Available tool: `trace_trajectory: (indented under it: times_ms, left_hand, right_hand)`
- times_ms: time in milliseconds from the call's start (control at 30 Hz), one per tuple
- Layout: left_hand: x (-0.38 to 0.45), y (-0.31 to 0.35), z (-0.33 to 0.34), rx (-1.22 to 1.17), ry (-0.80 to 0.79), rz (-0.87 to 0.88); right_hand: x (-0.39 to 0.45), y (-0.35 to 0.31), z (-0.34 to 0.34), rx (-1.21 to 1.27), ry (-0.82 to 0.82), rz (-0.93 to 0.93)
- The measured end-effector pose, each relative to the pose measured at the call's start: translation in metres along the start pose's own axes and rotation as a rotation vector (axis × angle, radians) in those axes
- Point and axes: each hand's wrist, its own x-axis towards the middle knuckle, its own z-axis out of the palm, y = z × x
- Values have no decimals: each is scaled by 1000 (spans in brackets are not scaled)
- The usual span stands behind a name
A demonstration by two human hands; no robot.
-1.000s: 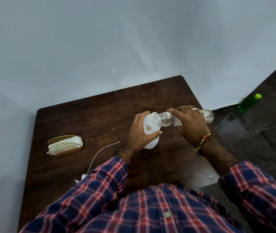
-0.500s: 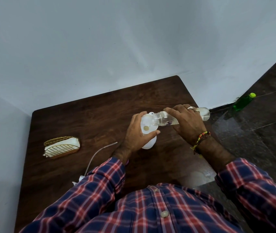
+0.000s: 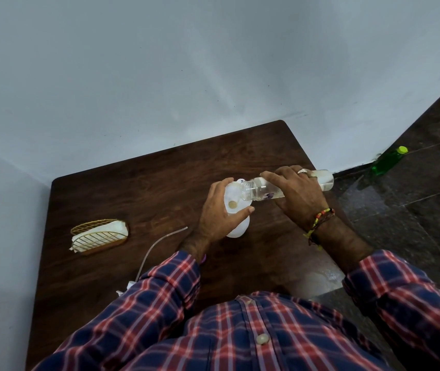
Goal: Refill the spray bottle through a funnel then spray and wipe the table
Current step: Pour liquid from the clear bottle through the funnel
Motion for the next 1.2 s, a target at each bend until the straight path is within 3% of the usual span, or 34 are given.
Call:
trace_trajectory:
  times_ms: [1200]
  left_hand:
    - [-1,1,-2,11,-23,6]
  right_hand:
    - [2,-1,-1,6,-6,3]
